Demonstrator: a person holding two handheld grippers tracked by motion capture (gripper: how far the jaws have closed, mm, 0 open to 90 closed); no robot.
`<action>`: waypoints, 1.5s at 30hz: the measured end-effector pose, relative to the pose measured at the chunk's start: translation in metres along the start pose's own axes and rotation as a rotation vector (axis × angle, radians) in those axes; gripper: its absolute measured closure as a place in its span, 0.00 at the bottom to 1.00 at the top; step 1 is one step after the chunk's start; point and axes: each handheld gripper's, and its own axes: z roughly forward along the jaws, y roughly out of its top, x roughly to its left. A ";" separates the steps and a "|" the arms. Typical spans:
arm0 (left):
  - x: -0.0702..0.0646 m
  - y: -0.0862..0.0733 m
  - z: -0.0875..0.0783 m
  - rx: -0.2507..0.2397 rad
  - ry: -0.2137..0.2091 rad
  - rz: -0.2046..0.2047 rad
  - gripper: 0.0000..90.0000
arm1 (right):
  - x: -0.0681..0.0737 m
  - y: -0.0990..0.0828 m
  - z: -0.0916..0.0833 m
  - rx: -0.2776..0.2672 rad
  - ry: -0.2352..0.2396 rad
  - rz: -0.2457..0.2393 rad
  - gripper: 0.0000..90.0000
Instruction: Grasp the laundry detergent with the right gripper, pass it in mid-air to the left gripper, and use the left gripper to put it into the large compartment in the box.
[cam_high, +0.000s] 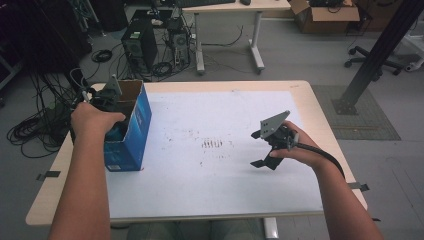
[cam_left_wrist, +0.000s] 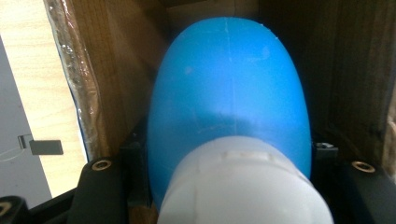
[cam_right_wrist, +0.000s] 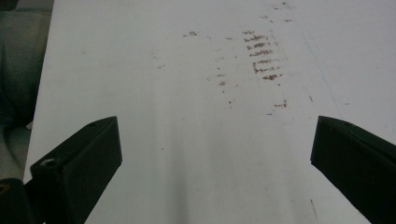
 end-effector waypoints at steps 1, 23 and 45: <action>0.000 0.000 0.000 -0.002 -0.001 -0.001 0.42 | 0.000 0.000 0.000 -0.001 0.001 -0.001 0.02; 0.000 0.001 0.000 -0.001 -0.001 -0.006 0.35 | 0.000 0.000 -0.001 0.000 -0.003 0.001 0.02; -0.002 -0.005 -0.030 -0.044 0.038 0.002 0.27 | 0.001 0.005 -0.002 -0.002 -0.001 -0.009 0.02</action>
